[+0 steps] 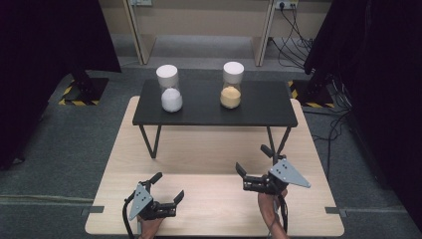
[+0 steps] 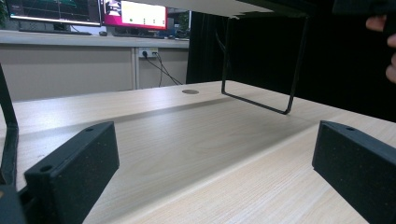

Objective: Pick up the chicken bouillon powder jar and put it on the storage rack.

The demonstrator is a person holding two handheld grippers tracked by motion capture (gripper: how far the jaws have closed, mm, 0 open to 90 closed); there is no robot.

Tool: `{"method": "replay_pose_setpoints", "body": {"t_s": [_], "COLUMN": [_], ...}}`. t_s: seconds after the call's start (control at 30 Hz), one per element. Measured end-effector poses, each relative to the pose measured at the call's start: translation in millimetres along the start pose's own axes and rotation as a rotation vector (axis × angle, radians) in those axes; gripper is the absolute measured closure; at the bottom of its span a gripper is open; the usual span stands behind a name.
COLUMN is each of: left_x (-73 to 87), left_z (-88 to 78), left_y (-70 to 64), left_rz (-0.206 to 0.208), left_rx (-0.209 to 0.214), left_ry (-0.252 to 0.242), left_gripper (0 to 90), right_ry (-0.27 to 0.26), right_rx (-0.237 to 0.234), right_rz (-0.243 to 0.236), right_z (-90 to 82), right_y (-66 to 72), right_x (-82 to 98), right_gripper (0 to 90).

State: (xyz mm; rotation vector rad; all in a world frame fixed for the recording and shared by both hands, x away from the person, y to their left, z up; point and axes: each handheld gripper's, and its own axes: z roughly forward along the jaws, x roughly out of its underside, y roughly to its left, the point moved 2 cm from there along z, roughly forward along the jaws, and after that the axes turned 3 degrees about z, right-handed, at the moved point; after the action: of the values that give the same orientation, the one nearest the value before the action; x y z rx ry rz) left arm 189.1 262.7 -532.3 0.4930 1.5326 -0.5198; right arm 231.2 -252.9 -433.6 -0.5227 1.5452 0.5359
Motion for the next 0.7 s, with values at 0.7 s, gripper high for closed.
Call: {"method": "replay_pose_setpoints", "body": {"t_s": [0.7], "left_x": [-0.6], "left_z": [0.5], "left_y": [-1.6], "left_rz": [0.0], "left_rx": [-0.004], "left_ry": [0.007], "left_gripper": [0.0], "right_ry": [0.071], "right_rx": [-0.008], "right_rz": [0.025], "right_z": [-9.4], "right_y": [-3.2], "right_x": [68.2], "right_gripper": [0.1]}}
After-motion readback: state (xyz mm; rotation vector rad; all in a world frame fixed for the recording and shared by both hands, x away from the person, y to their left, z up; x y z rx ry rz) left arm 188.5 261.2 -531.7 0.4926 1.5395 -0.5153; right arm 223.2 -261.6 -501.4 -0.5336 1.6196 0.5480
